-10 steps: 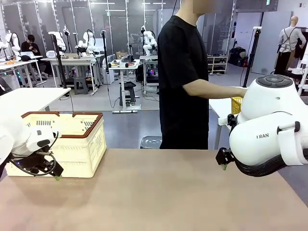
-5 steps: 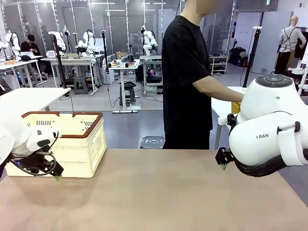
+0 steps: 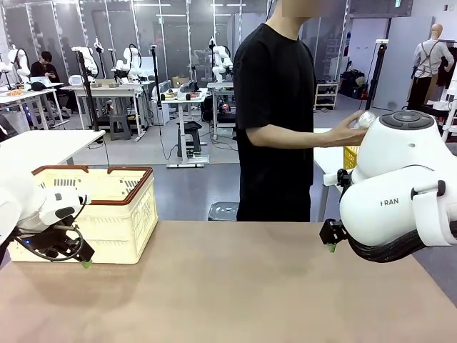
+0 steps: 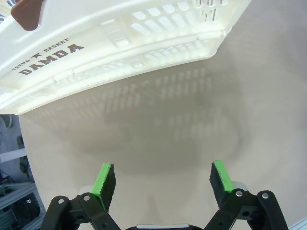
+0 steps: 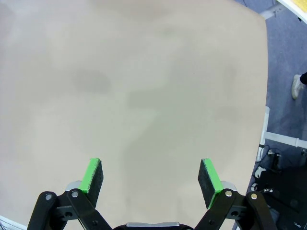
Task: Place the drinks into the Shopping basket.
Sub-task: Pick up one drink and place it into the Shopping basket.
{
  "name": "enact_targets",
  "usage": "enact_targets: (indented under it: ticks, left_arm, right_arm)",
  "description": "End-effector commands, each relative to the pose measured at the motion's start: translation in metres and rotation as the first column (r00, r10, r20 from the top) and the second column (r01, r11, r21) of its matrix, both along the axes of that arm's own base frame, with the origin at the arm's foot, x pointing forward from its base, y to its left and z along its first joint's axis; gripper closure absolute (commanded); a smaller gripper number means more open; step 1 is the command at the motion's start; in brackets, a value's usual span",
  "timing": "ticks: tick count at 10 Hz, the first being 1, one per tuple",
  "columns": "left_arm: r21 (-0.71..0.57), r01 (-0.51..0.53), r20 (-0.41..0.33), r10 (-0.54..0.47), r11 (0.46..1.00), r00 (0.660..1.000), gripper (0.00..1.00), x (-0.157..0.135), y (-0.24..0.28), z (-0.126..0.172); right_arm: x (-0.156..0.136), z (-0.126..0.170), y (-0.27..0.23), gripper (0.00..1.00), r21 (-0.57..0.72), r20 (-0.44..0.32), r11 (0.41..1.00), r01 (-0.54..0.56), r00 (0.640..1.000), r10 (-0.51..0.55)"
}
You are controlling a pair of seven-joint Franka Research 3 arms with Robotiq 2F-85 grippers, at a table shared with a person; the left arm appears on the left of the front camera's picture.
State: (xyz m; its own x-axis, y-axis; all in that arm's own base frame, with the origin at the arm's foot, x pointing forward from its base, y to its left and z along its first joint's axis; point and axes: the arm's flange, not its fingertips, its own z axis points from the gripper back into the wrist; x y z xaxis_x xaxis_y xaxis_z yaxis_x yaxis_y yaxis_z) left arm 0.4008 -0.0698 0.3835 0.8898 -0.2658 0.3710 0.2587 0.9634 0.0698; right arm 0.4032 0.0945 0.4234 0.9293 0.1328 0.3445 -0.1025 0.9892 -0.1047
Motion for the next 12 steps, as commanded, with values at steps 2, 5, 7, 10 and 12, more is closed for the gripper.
enact_targets:
  ticks: [2,5,7,10,12]
  left_arm:
    - [0.0,-0.002,-0.001,0.002,1.0,1.0,0.0,0.0001,0.0005,-0.0005]
    - [0.0,-0.002,-0.001,0.002,1.0,1.0,0.0,0.0001,0.0005,-0.0005]
    - [0.0,-0.002,-0.001,0.002,1.0,1.0,0.0,0.0001,0.0005,-0.0005]
    - [0.0,-0.002,-0.001,0.002,1.0,1.0,0.0,0.0001,0.0005,-0.0005]
    - [0.0,-0.002,-0.001,0.002,1.0,1.0,0.0,0.0001,0.0005,-0.0005]
  right_arm:
    - [0.0007,-0.0011,-0.0014,0.0,0.0,-0.002,1.0,-0.001,1.0,0.001]
    - [0.0007,-0.0011,-0.0014,0.0,0.0,-0.002,1.0,-0.001,1.0,0.001]
    - [0.0007,-0.0011,-0.0014,0.0,0.0,-0.002,1.0,-0.001,1.0,0.001]
    - [0.0007,-0.0011,-0.0014,0.0,0.0,-0.002,1.0,-0.001,1.0,0.001]
    - [0.0007,-0.0011,-0.0014,0.0,0.0,-0.002,1.0,-0.001,1.0,0.001]
